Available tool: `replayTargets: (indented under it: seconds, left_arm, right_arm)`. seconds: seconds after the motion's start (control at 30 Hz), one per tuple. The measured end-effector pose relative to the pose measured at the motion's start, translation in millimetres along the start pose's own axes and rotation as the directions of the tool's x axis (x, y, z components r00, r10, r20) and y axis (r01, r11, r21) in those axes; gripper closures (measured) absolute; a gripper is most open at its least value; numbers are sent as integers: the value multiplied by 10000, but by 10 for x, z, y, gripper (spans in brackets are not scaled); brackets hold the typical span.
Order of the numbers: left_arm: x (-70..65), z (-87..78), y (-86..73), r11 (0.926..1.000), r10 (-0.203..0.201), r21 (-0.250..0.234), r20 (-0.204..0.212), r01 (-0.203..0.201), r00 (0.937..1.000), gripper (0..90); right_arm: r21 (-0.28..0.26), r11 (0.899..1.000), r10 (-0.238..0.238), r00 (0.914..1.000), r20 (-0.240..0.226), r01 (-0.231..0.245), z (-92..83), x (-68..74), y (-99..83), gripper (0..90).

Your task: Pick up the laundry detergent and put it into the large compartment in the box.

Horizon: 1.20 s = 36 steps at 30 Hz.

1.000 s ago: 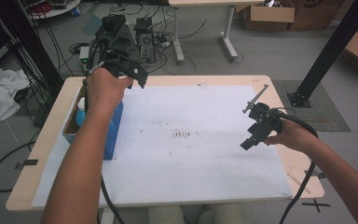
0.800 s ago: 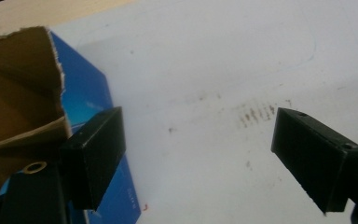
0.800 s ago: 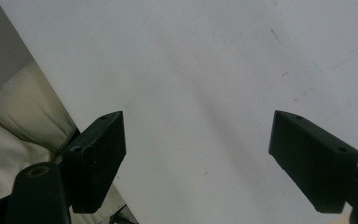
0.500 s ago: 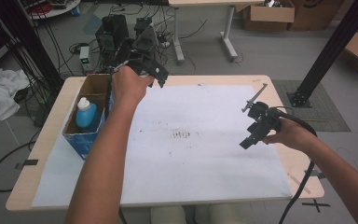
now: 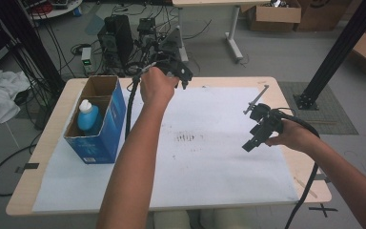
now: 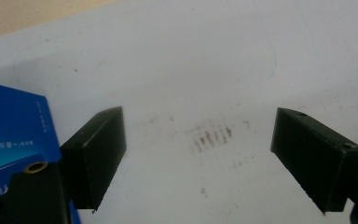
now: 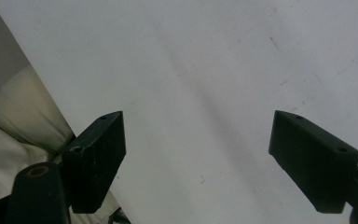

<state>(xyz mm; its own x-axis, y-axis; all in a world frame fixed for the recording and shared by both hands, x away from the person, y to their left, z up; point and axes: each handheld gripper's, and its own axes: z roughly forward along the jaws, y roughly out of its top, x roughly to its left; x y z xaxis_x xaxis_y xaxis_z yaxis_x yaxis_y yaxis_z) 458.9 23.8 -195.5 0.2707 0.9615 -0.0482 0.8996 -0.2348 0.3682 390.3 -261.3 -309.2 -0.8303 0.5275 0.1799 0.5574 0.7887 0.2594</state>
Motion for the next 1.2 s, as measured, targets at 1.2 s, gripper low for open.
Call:
replayTargets:
  seconds: [1.2]
  left_arm:
    - [-309,428,-20,9993,-174,323,-70,176,9998,191]
  right_arm:
    - [-40,9999,96,9999,-47,-97,11,-34,-49,188]
